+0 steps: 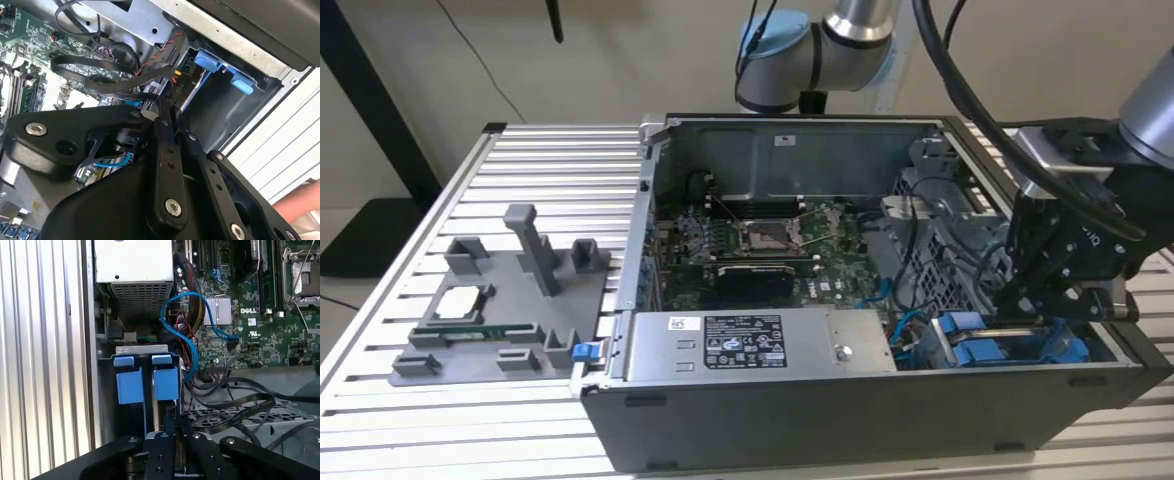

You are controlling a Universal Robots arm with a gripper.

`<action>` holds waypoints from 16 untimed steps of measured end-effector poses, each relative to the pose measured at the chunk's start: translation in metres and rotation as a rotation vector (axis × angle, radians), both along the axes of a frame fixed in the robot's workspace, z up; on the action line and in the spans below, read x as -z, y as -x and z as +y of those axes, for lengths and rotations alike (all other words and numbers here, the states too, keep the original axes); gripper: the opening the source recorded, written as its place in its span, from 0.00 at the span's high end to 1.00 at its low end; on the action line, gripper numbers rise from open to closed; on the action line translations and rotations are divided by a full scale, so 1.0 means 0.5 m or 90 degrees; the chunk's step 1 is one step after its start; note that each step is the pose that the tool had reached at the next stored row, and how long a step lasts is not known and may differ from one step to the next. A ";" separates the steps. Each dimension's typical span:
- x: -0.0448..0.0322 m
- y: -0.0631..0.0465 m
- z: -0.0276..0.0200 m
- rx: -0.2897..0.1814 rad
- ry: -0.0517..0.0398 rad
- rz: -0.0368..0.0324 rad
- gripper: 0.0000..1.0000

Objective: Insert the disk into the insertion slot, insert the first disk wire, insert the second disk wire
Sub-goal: 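Insert the second disk wire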

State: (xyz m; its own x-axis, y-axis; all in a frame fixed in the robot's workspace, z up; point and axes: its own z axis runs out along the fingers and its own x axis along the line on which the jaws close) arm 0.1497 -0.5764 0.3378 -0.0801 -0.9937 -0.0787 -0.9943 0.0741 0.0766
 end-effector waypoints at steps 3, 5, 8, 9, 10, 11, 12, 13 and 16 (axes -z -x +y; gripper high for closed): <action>-0.003 0.000 -0.0001 0.000 -0.0007 -0.0002 0.00; -0.021 0.000 0.0000 0.000 -0.0010 -0.0001 0.00; -0.047 0.000 0.0000 0.000 -0.0010 -0.0001 0.00; -0.054 0.000 0.0000 0.000 -0.0009 -0.0001 0.00; -0.060 0.000 -0.0001 0.000 -0.0010 -0.0001 0.00; -0.065 0.000 0.0000 0.000 -0.0011 -0.0001 0.00; -0.071 0.000 0.0000 0.000 -0.0010 -0.0001 0.00; -0.077 0.000 0.0000 0.000 -0.0010 -0.0001 0.00; -0.090 0.000 0.0000 0.000 -0.0010 -0.0001 0.00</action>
